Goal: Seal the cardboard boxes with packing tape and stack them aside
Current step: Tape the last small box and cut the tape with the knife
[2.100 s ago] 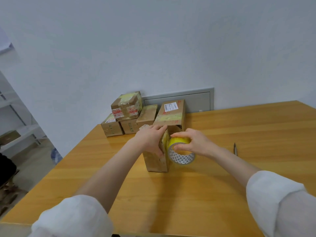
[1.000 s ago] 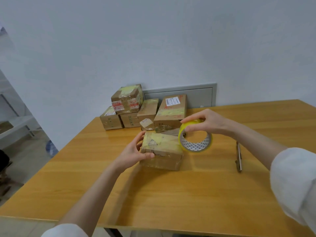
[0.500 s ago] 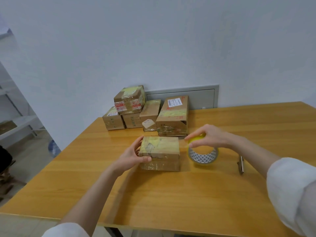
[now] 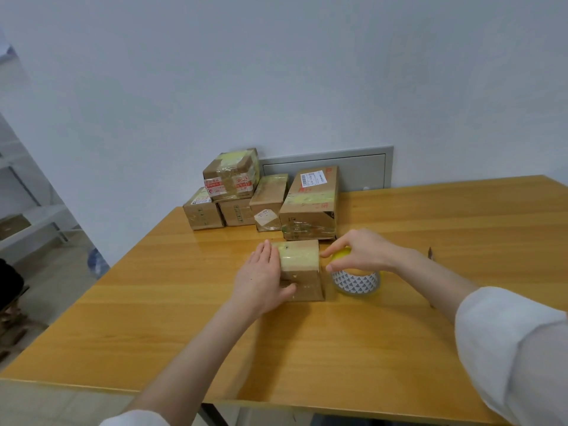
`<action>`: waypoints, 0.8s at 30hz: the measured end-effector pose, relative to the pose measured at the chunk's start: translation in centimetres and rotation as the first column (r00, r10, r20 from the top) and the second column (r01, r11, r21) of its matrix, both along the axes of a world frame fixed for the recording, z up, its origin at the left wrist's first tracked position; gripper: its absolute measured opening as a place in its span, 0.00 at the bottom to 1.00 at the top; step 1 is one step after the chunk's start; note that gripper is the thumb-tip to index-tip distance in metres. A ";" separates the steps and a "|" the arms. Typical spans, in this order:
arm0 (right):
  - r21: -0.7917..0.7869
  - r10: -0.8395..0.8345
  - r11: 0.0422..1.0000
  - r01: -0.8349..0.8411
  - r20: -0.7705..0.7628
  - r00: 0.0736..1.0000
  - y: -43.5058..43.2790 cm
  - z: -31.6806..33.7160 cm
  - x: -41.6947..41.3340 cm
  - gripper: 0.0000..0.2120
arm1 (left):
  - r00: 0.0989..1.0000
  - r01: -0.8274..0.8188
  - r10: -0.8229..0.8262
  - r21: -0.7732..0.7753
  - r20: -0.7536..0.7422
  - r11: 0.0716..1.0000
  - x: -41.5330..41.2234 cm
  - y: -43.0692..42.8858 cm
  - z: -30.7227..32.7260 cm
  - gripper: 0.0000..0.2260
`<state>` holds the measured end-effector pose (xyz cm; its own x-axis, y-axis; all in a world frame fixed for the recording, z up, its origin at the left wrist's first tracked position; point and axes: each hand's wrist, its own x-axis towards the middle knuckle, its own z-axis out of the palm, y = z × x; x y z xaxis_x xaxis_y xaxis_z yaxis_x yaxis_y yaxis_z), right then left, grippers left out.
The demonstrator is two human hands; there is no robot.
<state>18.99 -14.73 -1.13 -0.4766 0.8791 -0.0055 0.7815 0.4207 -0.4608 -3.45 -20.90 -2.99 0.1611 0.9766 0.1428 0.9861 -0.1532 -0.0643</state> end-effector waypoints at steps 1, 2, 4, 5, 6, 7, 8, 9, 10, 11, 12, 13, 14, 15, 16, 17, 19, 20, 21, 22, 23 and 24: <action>0.000 -0.003 1.000 0.003 -0.004 1.000 0.1 0.0 0.0 0.20 | 0.999 -0.009 0.009 0.006 -0.033 1.000 0.3 0.0 0.0 0.40; -0.004 -0.003 1.000 0.003 -0.009 1.000 0.1 0.0 0.1 0.19 | 0.998 -0.004 0.004 0.008 -0.061 1.000 0.6 0.0 -0.1 0.39; -0.007 0.002 1.000 -0.002 -0.008 1.000 0.1 0.0 0.0 0.19 | 0.996 0.049 -0.049 0.006 -0.076 0.999 1.2 -0.1 -0.1 0.36; -0.002 0.005 1.000 -0.005 -0.002 1.000 0.1 0.0 0.0 0.19 | 0.993 0.090 -0.090 0.002 -0.072 0.996 1.7 -0.1 -0.1 0.35; 0.006 0.004 1.000 -0.004 0.006 1.000 0.0 0.0 0.0 0.20 | 0.988 0.140 -0.139 0.000 -0.069 0.990 2.2 -0.1 -0.1 0.34; 0.016 0.000 1.000 0.000 0.014 1.000 0.0 0.0 0.0 0.20 | 0.978 0.196 -0.195 0.000 -0.070 0.981 2.6 0.0 -0.2 0.34; 0.024 -0.005 1.000 0.004 0.021 1.000 0.0 -0.1 0.0 0.20 | 0.965 0.250 -0.249 0.004 -0.080 0.968 2.9 0.0 -0.3 0.34; 0.027 -0.009 1.000 0.008 0.023 1.000 0.0 -0.1 0.0 0.20 | 0.953 0.291 -0.290 0.007 -0.086 0.957 3.0 0.0 -0.4 0.33; 0.025 -0.011 1.000 0.010 0.022 1.000 0.0 -0.1 0.0 0.20 | 0.946 0.315 -0.314 -0.006 -0.077 0.949 3.0 0.0 -0.3 0.34; 0.023 -0.011 1.000 0.011 0.018 1.000 0.0 -0.1 0.0 0.19 | 0.943 0.329 -0.330 -0.036 -0.041 0.944 2.8 0.0 -0.1 0.34; 0.022 -0.012 1.000 0.011 0.014 1.000 0.0 -0.2 -0.1 0.19 | 0.941 0.338 -0.337 -0.086 0.026 0.937 2.6 0.1 0.4 0.35; 0.025 -0.013 1.000 0.013 0.013 1.000 -0.1 -0.2 -0.1 0.18 | 0.935 0.345 -0.326 -0.144 0.142 0.927 2.4 0.3 1.0 0.36; 0.030 -0.018 0.999 0.018 0.020 1.000 -0.2 -0.3 -0.2 0.18 | 0.917 0.351 -0.294 -0.195 0.268 0.916 2.4 0.7 1.8 0.37; 0.039 -0.024 0.999 0.022 0.037 0.999 -0.3 -0.3 -0.2 0.18 | 0.905 0.343 -0.258 -0.222 0.338 0.913 2.6 1.2 2.5 0.40; 0.049 -0.029 0.998 0.026 0.056 0.998 -0.3 -0.3 -0.2 0.19 | 0.921 0.310 -0.234 -0.224 0.310 0.924 2.9 1.9 3.1 0.43; 0.058 -0.031 0.998 0.027 0.071 0.997 -0.4 -0.2 -0.2 0.19 | 0.954 0.261 -0.218 -0.215 0.205 0.941 3.3 2.5 3.4 0.46; 0.063 -0.033 0.998 0.028 0.080 0.996 -0.4 -0.2 0.0 0.21 | 0.981 0.178 -0.190 -0.216 -0.034 0.960 4.4 3.5 3.7 0.52; 0.055 -0.033 0.998 0.030 0.072 0.997 -0.5 -0.2 0.2 0.23 | 0.977 0.157 -0.185 -0.229 -0.103 0.961 4.9 3.7 3.7 0.53; 0.037 -0.034 0.999 0.033 0.049 0.998 -0.5 -0.1 0.5 0.26 | 0.974 0.157 -0.190 -0.238 -0.120 0.958 5.2 4.0 3.6 0.53; 0.018 -0.036 0.999 0.036 0.012 0.999 -0.6 0.1 0.9 0.29 | 0.976 0.175 -0.200 -0.240 -0.083 0.955 5.3 4.2 3.8 0.52; 0.014 -0.042 0.999 0.043 -0.039 0.998 -0.6 0.6 1.3 0.32 | 0.977 0.206 -0.211 -0.234 0.003 0.950 5.1 4.3 4.2 0.52; 0.029 -0.058 0.998 0.061 -0.106 0.993 -0.5 1.3 1.9 0.33 | 0.968 0.243 -0.222 -0.220 0.117 0.945 4.8 4.5 4.8 0.51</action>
